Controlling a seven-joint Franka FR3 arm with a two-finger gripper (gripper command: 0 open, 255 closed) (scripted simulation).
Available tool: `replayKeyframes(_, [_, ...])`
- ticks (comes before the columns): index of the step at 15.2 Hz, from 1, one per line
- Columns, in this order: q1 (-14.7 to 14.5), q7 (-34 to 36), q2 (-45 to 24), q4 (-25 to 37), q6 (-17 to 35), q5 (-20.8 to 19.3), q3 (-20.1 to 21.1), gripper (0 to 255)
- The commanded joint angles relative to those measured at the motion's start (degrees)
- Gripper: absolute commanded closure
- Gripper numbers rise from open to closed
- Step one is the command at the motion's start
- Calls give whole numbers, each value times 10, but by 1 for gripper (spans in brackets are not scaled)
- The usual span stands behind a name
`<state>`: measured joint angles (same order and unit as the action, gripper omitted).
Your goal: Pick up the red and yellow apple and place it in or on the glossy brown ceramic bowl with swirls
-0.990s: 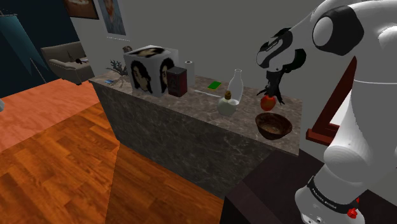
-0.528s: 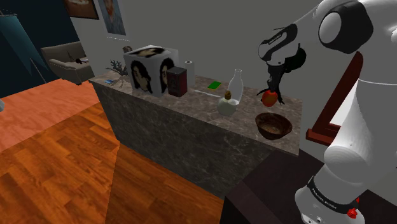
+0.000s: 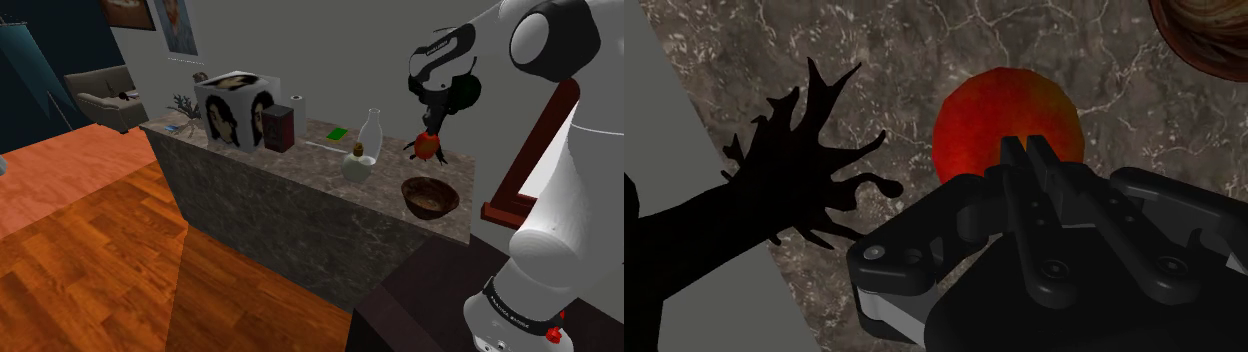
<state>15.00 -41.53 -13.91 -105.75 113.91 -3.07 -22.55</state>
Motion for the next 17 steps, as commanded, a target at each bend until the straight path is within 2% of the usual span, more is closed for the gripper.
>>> replayKeyframes(1, [-1,0,7,6,-13,-2,-1,255])
replayKeyframes(14, [-3,-4,31,73,-102,-10,-3,255])
replayKeyframes(17, [-22,25,103,4,-103,-37,2,255])
